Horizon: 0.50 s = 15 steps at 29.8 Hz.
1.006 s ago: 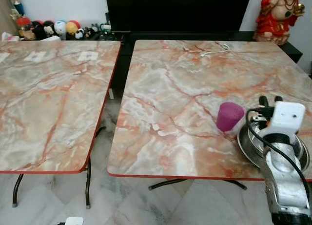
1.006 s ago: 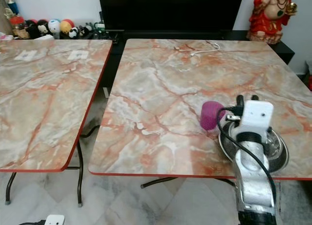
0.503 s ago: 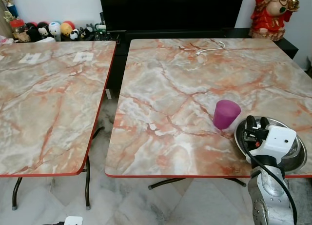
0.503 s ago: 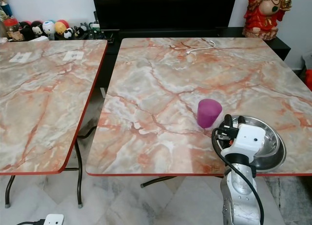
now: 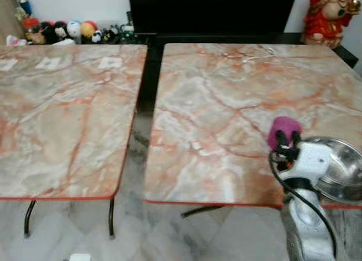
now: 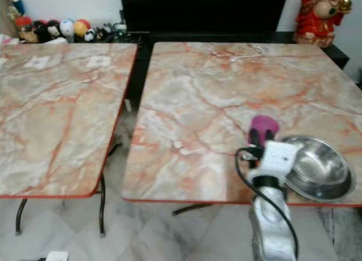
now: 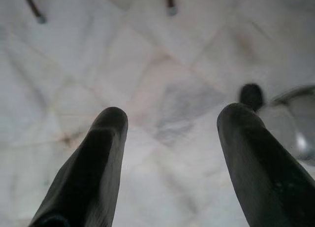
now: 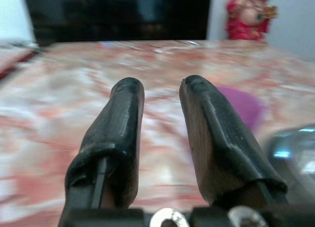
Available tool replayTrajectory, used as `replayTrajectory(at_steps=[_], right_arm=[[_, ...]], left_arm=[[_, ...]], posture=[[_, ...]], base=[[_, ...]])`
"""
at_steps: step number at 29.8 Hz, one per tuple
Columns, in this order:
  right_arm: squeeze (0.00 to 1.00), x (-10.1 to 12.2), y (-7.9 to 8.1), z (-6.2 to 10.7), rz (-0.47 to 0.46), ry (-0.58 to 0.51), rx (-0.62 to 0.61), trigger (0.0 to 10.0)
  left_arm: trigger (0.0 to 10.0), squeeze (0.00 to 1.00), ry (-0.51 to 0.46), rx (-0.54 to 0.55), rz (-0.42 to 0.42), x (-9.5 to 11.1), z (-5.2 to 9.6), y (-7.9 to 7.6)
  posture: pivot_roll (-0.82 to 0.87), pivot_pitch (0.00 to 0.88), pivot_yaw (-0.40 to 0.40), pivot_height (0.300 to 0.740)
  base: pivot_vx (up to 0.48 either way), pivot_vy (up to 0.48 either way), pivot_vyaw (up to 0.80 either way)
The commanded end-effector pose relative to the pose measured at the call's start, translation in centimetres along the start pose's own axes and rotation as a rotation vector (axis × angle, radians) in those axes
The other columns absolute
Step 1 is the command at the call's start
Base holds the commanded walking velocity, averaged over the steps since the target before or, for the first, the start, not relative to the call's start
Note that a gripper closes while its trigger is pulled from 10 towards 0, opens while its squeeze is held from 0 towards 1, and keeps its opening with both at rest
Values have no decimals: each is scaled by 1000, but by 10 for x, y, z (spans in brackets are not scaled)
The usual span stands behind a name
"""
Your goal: Setting the table
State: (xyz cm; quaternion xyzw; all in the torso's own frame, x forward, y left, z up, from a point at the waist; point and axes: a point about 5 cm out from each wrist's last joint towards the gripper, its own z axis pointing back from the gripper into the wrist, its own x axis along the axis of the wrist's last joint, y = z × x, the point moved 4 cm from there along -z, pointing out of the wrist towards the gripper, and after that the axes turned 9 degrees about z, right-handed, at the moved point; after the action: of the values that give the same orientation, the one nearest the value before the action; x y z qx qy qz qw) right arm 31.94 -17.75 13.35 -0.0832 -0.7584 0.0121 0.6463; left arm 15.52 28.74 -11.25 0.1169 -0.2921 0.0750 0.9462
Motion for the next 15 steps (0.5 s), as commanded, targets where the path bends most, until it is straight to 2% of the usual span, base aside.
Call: replayTrajectory(at_steps=[1, 4, 10, 14, 15], right_arm=[[0, -2, -6, -1, 26, 3, -8, 10000], [0, -2, -3, -1, 28, 2, 6, 10000], [0, 1, 13, -4, 50, -22, 88, 10000], [0, 2, 24, -4, 54, -30, 134, 10000], [0, 1, 27, -4, 48, -29, 141, 10000]], left_arm=[[10000, 0, 16, -10, 10, -4, 0, -6], [10000, 0, 16, -12, 10, -3, 0, -7], [10000, 0, 18, -16, 5, -3, 0, -8], [10000, 0, 21, -14, 5, -5, 0, -6], [10000, 0, 22, -13, 5, -5, 0, -5]], posture=[[-86, 15, 8, 740], [-86, 12, 7, 740], [-84, 0, 3, 740], [-79, 0, 2, 740], [-79, 0, 2, 740]], base=[[0, 480, 0], [0, 480, 0], [0, 480, 0], [0, 480, 800], [0, 480, 0]])
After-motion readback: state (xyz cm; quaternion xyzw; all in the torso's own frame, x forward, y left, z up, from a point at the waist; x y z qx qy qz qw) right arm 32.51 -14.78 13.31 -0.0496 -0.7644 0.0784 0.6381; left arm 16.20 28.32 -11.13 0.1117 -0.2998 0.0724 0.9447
